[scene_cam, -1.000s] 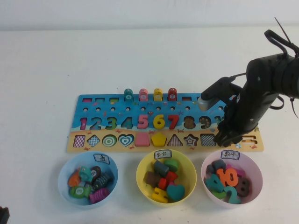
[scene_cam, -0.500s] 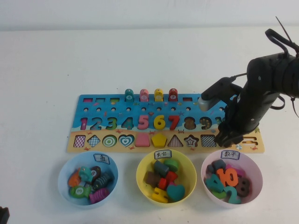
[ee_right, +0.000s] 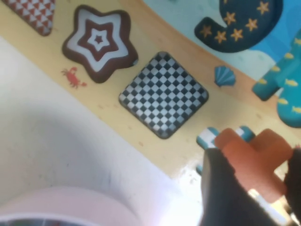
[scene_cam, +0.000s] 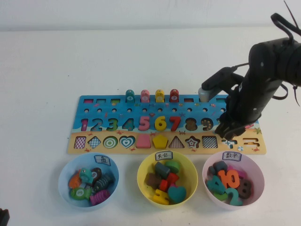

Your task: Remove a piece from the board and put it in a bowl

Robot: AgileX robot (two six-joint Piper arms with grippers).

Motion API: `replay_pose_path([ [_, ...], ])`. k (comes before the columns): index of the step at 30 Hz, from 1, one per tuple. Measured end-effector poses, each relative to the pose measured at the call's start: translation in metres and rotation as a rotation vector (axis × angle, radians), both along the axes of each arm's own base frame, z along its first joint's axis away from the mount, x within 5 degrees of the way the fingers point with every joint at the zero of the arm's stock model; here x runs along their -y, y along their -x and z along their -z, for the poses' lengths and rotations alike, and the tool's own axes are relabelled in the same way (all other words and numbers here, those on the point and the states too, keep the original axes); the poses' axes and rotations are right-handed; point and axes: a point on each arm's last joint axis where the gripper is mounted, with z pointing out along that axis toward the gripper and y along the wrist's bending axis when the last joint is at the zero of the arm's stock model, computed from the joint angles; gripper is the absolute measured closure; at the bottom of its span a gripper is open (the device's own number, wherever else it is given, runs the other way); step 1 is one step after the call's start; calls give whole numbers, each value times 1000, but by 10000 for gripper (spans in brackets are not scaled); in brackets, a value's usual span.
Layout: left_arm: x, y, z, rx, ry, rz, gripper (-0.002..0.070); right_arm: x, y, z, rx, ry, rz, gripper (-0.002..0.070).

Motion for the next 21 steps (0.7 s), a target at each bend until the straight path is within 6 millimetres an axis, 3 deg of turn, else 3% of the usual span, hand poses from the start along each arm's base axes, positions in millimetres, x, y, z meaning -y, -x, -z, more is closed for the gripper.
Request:
replay_pose_path([
  [6, 0, 0, 0, 0, 0, 0, 678, 1, 4, -22, -34, 8, -4, 430],
  [13, 0, 0, 0, 0, 0, 0, 678, -3, 26, -55, -94, -85, -13, 430],
  [17, 0, 0, 0, 0, 0, 0, 678, -25, 44, -68, -102, -134, -111, 430],
  [21, 0, 0, 0, 0, 0, 0, 678, -64, 70, -70, -103, -138, -291, 430],
])
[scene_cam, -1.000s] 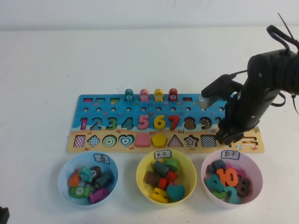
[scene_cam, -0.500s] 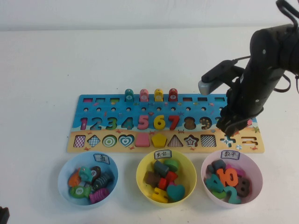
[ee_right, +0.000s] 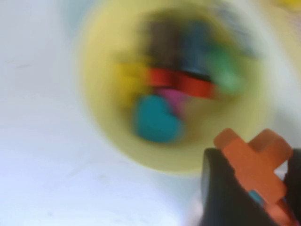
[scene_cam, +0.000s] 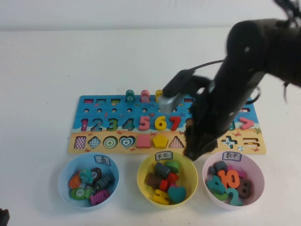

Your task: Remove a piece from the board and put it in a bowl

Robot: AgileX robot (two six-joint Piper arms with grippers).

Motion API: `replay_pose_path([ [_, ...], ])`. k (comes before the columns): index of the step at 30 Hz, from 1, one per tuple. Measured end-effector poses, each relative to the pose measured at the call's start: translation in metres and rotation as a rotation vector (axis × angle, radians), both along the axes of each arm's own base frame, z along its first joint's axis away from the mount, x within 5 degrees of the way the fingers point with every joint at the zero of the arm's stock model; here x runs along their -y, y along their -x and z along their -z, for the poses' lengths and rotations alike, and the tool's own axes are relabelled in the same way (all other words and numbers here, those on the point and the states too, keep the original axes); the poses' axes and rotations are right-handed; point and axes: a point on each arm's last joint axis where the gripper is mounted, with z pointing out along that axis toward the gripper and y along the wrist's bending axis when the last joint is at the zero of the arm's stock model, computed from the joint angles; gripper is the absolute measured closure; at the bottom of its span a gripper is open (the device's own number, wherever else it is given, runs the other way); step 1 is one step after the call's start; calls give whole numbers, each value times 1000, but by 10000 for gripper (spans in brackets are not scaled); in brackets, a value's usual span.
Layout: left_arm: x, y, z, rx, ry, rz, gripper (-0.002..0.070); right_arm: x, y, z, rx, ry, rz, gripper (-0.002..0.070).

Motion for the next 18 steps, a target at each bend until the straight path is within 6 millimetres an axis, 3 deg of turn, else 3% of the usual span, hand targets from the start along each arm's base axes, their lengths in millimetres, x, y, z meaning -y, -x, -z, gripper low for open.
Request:
replay_pose_path([
  [6, 0, 0, 0, 0, 0, 0, 678, -46, 26, 5, 74, -45, -206, 430],
  [12, 0, 0, 0, 0, 0, 0, 678, -57, 23, 17, 99, -68, -256, 423],
  [18, 0, 0, 0, 0, 0, 0, 678, -59, 22, 21, 90, -72, -254, 185],
])
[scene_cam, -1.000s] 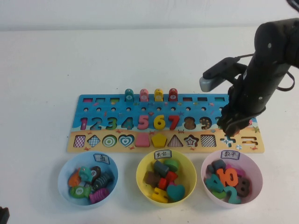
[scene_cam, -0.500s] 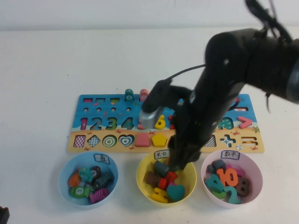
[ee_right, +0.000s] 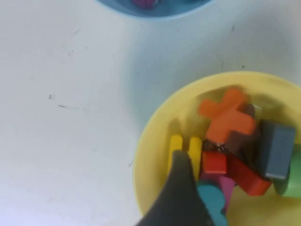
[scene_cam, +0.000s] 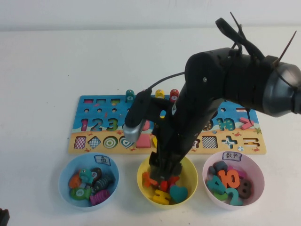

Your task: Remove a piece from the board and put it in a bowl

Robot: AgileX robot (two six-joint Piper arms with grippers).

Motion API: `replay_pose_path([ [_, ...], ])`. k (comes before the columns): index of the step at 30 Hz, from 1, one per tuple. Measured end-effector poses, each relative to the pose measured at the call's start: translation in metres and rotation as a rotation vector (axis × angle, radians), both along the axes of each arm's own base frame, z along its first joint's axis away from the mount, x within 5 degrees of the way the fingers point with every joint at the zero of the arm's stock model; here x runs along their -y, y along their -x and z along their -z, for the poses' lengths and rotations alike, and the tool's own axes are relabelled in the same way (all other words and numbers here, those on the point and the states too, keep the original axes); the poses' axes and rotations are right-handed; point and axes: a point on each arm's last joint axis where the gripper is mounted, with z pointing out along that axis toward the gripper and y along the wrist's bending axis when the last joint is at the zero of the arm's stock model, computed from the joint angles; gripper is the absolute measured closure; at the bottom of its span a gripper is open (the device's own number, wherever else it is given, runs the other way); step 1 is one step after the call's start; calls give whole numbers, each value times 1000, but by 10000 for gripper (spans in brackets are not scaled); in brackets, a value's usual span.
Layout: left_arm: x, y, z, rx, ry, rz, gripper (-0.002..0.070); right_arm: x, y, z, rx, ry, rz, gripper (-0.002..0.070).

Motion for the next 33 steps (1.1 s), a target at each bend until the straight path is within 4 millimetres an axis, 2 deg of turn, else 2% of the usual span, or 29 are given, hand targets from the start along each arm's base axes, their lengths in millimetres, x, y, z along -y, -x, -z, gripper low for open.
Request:
replay_pose_path([
  [2, 0, 0, 0, 0, 0, 0, 678, -1, 0, 0, -8, -8, 9, 176],
  [4, 0, 0, 0, 0, 0, 0, 678, -1, 0, -3, -21, -13, 47, 223],
  [6, 0, 0, 0, 0, 0, 0, 678, -2, 0, -8, -37, -16, 81, 357],
  [8, 0, 0, 0, 0, 0, 0, 678, -2, 1, -15, -42, -29, 98, 533],
  [10, 0, 0, 0, 0, 0, 0, 678, -2, 4, -23, -49, -61, 110, 622],
  [12, 0, 0, 0, 0, 0, 0, 678, -2, 8, -32, -66, -103, 119, 660],
  [17, 0, 0, 0, 0, 0, 0, 678, -3, 23, -63, -78, -267, 79, 687],
  [19, 0, 0, 0, 0, 0, 0, 678, 1, 29, -80, -43, -318, 74, 689],
  [22, 0, 0, 0, 0, 0, 0, 678, 14, 39, -94, 33, -370, 93, 691],
  [27, 0, 0, 0, 0, 0, 0, 678, 52, 72, -105, 176, -483, 173, 691],
  [33, 0, 0, 0, 0, 0, 0, 678, 101, 118, -99, 290, -568, 232, 691],
])
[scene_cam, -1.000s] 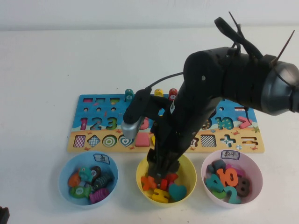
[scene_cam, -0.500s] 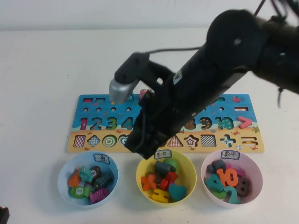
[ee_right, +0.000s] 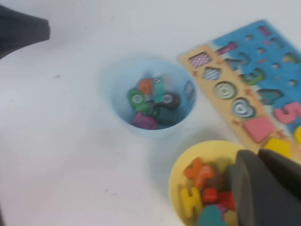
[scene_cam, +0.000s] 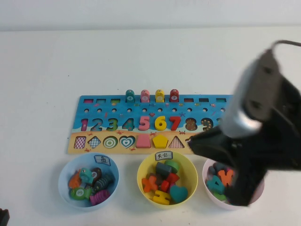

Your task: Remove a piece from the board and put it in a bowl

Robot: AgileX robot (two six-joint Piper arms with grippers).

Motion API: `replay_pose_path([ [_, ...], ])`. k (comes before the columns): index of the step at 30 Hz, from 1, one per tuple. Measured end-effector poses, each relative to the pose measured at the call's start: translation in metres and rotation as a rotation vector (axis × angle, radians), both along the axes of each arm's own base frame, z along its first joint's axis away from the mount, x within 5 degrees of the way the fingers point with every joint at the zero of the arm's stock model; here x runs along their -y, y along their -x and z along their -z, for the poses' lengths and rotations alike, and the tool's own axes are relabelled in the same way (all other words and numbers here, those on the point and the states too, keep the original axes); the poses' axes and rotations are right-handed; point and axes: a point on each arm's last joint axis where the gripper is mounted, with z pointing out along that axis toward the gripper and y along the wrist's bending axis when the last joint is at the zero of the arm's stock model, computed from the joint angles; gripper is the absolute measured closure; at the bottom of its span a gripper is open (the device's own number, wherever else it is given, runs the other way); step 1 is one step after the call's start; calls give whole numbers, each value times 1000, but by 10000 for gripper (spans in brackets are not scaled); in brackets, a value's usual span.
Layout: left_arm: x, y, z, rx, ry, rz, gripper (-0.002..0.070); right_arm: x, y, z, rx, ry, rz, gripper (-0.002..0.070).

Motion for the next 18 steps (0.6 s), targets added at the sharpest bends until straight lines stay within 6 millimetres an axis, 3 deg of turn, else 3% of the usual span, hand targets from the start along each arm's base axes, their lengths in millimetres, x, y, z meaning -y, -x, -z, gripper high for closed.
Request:
replay_pose_path([
  [9, 0, 0, 0, 0, 0, 0, 678, 63, 46, 7, 325, -180, 155, 692],
  [18, 0, 0, 0, 0, 0, 0, 678, 112, 66, 42, 546, -343, 393, 692],
])
